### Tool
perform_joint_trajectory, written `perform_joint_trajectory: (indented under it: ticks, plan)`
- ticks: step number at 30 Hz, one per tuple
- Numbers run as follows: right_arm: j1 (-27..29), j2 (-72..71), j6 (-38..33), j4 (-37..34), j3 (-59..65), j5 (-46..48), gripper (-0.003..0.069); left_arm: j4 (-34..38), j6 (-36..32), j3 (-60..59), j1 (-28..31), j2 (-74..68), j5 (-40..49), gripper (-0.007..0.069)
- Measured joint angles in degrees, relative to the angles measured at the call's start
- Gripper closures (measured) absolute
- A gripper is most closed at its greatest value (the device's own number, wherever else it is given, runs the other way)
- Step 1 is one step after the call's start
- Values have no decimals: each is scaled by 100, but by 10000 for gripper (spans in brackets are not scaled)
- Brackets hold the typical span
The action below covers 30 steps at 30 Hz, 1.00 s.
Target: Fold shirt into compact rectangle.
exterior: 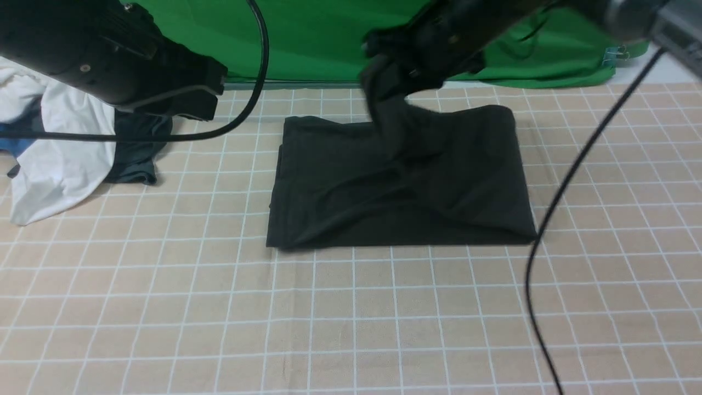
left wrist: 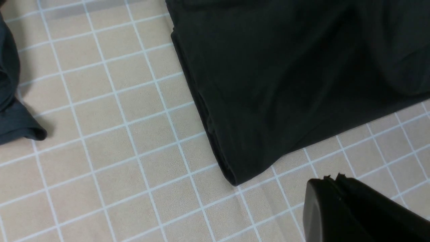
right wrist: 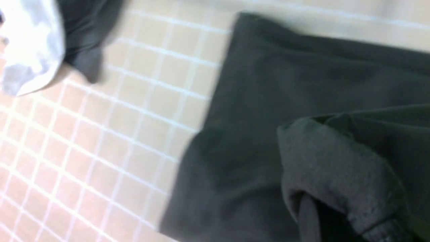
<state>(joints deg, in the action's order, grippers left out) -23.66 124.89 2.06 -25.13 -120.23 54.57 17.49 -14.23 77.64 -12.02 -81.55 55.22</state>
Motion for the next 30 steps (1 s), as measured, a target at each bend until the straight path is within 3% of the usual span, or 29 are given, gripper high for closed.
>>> perform_joint_trajectory:
  ticks: [8, 12, 15, 18, 20, 23, 28, 30]
  plan:
    - [-506, 657, 301, -131, 0, -1159, 526, 24, 0, 0, 0, 0, 0, 606]
    - [-649, 774, 488, -237, 0, -1734, 448, 44, 0, 0, 0, 0, 0, 606]
    - [-817, 813, 545, -326, 0, -2193, 312, 44, 0, 0, 0, 0, 6, 606]
    - [-876, 813, 384, -360, -32, -2188, 223, 44, -19, 0, 0, 0, 12, 606]
    - [-848, 806, 78, -360, -61, -1944, 209, 44, -19, 0, 0, 0, 24, 606]
    - [-695, 701, -462, -168, -125, -1313, 258, 44, -19, 0, 0, 0, 79, 606]
    - [-244, 444, -684, 661, -231, -490, 562, 44, -19, 0, 0, 0, 130, 606]
    - [-118, 465, -684, 776, -237, -261, 608, 44, -19, -1, 0, 0, 130, 606]
